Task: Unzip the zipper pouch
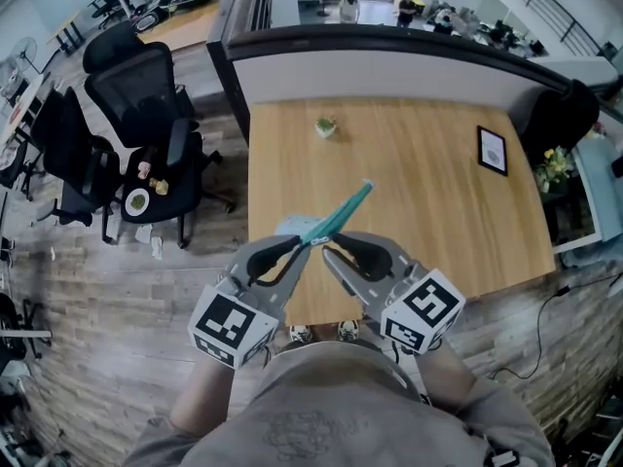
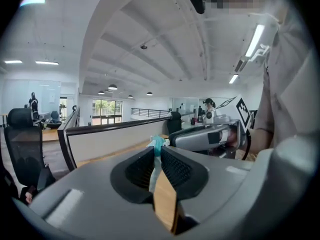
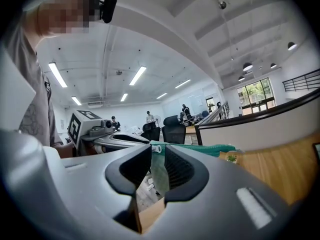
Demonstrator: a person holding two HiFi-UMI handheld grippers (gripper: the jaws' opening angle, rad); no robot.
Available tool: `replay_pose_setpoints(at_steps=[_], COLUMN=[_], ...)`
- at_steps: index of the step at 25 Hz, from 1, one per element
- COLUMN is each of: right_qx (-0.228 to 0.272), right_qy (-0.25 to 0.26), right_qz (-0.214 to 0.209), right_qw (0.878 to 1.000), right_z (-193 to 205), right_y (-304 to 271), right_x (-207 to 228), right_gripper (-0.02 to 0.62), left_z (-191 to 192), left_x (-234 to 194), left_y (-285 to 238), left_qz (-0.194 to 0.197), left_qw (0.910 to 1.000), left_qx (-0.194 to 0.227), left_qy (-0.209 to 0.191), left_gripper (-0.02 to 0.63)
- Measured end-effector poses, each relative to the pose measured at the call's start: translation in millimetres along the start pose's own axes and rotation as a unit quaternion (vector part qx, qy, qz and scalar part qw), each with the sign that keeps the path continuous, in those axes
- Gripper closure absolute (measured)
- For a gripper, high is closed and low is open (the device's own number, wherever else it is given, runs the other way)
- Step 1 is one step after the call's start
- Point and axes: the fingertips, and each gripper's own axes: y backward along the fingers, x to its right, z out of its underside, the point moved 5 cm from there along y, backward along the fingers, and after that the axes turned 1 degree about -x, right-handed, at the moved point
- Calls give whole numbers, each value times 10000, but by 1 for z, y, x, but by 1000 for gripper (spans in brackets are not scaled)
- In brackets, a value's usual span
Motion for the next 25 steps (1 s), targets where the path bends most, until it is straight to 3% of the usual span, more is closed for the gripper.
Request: replay_pose_setpoints(at_steps=[7, 9, 13, 25], right_qx=[-2, 25, -92, -392], right_qy=[-109, -169, -172, -70], right_qz=[22, -24, -45, -187], right_qw=[9999, 9999, 9998, 9990], right_z=[6, 7, 14, 23], right_y=[6, 8, 8, 14], right_x=[3, 5, 6, 6], right_gripper=[503, 559, 565, 583], left_z=[-2, -1, 2, 16], left_x=[12, 13, 20, 27], left_y=[-14, -16, -20, -19], left_qz=[-23, -7, 22, 198], left_qw=[9987, 9984, 9976, 9986], left_qx=[-146, -190, -282, -291], left_qy=[-495, -539, -631, -382], left_gripper=[563, 563, 563, 563])
